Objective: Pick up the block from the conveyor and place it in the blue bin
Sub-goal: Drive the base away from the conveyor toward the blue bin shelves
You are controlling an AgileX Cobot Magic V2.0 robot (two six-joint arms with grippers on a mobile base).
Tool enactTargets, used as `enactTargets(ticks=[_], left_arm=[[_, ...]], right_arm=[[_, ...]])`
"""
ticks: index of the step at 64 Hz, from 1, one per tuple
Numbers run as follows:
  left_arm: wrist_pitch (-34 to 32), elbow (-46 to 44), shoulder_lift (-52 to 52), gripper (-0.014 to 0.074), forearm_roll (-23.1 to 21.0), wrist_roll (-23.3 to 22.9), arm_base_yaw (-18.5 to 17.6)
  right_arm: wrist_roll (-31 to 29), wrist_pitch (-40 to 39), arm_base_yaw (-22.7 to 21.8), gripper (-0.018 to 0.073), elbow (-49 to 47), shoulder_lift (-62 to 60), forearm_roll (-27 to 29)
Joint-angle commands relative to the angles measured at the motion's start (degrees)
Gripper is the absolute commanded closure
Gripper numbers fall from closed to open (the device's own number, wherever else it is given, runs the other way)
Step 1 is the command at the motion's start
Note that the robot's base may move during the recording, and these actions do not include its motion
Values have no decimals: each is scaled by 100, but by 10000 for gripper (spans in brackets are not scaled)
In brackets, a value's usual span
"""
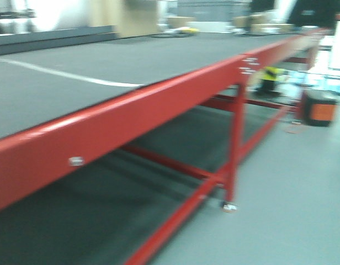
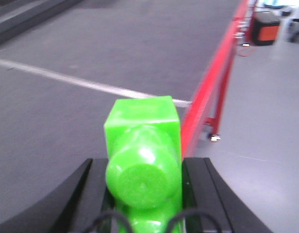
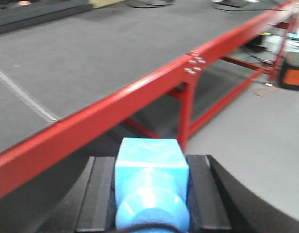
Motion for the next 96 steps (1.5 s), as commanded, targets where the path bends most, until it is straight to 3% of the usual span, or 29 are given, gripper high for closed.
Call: enactTargets(ticks=[1,96], left_arm=[[-120,-5,-16,707,-7,-26,-38],[-120,-5,-16,707,-7,-26,-38]], right_arm=[[-8,-98,8,721,-47,-12,-79],[-8,-98,8,721,-47,-12,-79]])
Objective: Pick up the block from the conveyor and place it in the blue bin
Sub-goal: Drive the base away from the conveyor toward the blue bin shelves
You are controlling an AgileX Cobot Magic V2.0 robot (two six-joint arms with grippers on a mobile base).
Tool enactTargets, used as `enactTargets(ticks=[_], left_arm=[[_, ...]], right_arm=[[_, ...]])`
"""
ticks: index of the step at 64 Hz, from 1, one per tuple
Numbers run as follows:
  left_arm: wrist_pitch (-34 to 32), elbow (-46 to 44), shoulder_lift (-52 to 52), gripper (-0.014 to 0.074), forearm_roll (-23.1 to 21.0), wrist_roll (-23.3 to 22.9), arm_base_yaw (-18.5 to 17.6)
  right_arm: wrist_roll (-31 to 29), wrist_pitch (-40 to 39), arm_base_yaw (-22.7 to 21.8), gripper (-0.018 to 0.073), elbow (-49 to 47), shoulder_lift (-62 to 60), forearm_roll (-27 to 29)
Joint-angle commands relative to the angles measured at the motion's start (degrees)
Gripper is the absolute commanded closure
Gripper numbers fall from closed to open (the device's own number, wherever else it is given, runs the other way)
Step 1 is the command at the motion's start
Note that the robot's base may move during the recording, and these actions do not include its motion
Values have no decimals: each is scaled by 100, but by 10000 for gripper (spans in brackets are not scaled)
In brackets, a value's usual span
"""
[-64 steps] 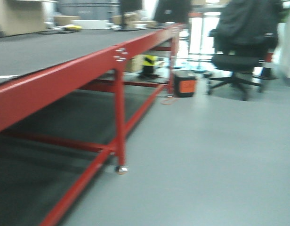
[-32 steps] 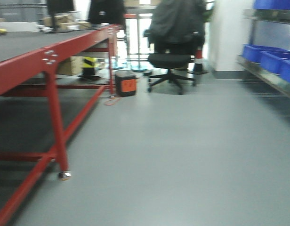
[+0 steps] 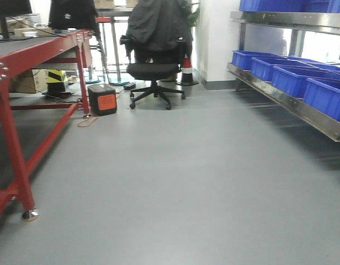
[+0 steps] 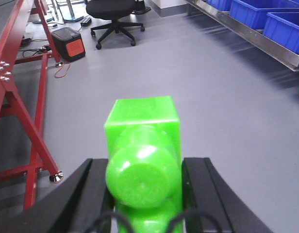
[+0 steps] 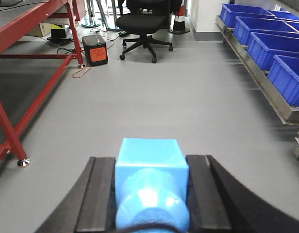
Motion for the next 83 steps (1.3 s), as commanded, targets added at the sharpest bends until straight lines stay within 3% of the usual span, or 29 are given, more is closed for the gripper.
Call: enactTargets(ticks=[1,83], left_arm=[[-111,-5,-16,707,-7,-26,-38],[-111,-5,-16,707,-7,-26,-38]], right_arm=[[-8,-98,8,721,-47,-2,-65],[-8,-98,8,721,-47,-2,-65]])
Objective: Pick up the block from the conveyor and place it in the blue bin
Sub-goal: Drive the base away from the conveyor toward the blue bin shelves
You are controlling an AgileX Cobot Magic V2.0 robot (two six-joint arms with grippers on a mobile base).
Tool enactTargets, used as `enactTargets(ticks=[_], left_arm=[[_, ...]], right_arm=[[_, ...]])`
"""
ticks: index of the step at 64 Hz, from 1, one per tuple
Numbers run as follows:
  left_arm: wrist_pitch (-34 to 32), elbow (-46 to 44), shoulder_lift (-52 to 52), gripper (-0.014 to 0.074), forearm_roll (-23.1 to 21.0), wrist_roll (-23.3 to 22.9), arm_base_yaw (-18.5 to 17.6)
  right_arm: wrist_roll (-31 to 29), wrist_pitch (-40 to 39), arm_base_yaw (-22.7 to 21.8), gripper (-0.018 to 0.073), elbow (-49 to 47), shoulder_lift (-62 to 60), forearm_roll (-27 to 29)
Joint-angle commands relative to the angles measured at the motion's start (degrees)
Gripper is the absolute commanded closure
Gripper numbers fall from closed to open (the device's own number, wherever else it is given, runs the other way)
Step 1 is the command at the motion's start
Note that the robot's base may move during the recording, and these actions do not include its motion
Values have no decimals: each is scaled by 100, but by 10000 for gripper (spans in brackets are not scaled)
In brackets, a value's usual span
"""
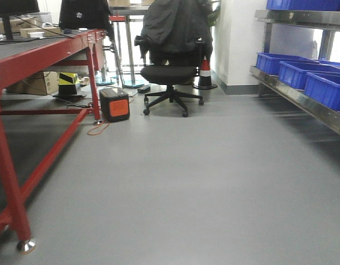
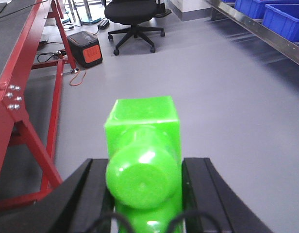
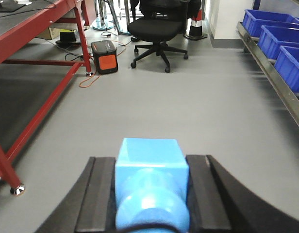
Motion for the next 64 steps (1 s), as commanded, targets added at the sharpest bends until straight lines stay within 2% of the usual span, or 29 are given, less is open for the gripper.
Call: enactTargets(ticks=[1,64], left_arm=[[-111,-5,-4,707,-7,-26,-38],[-111,-5,-4,707,-7,-26,-38]], right_arm=[[-8,-98,8,721,-47,-2,-65],[-8,-98,8,721,-47,-2,-65]])
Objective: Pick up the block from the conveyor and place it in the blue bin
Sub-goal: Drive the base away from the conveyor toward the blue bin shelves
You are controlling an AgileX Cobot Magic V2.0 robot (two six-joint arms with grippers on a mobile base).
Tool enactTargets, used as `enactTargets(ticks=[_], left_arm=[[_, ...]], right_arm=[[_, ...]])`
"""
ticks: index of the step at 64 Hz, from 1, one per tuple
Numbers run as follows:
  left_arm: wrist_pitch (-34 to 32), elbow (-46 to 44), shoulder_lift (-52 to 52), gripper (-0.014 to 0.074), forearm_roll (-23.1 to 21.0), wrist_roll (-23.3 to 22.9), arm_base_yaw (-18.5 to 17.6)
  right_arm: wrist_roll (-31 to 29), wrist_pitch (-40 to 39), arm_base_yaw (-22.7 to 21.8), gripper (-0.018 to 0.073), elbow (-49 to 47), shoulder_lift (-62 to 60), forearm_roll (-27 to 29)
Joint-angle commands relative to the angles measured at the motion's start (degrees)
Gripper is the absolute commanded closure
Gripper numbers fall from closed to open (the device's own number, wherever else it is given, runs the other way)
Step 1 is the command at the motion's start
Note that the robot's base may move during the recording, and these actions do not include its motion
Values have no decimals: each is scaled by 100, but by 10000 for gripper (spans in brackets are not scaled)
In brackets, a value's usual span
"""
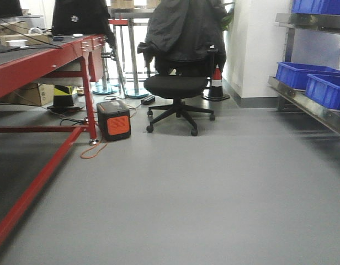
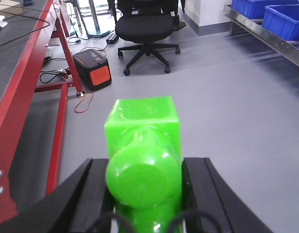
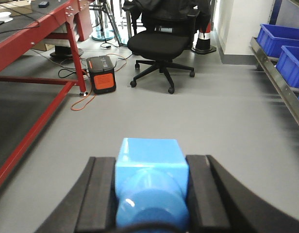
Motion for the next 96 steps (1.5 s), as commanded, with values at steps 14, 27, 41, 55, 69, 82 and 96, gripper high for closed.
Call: enactTargets(ticks=[14,27,41,55,69,82,96], left_arm=[[-111,-5,-14,707,-7,-26,-38],[-111,-5,-14,707,-7,-26,-38],[-111,-5,-14,707,-7,-26,-38],[-111,-5,-14,707,-7,-26,-38],[-111,-5,-14,707,-7,-26,-38],[-111,-5,-14,707,-7,-26,-38],[-111,-5,-14,707,-7,-26,-38]], right_arm=[[-8,-98,8,721,-47,-2,-65],[-8,-98,8,721,-47,-2,-65],[-8,-98,8,721,-47,-2,-65],[-8,-98,8,721,-47,-2,-65],[-8,-98,8,721,-47,-2,-65],[-8,-98,8,721,-47,-2,-65],[-8,-98,8,721,-47,-2,-65]])
